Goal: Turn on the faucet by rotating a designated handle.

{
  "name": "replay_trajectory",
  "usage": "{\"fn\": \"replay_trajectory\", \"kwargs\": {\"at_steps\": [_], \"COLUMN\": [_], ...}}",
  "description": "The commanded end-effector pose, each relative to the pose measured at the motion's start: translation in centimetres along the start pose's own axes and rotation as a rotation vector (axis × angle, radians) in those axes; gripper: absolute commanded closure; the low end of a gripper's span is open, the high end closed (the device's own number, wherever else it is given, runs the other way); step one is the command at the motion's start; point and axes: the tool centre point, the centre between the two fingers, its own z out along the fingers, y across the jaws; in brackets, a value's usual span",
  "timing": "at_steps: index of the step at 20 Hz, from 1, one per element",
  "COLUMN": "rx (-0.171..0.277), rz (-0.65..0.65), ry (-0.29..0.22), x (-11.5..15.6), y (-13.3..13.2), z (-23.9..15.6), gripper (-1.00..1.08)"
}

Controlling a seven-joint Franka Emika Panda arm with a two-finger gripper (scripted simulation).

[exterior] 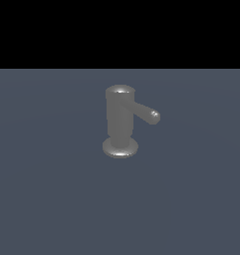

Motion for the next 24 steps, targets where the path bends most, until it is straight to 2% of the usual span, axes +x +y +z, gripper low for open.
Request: {"fn": "replay_trajectory", "kwargs": {"at_steps": [1,12,24], "rx": [0.000,0.001,0.005], "rz": [0.000,-0.035,-0.146], "ry": [0.000,-0.005,-0.023], "x": [0.0,0.3,1.2], "y": [0.0,0.0,0.1], "z": [0.0,3.1,12.9], "gripper": [1.08,1.08,1.08]}}
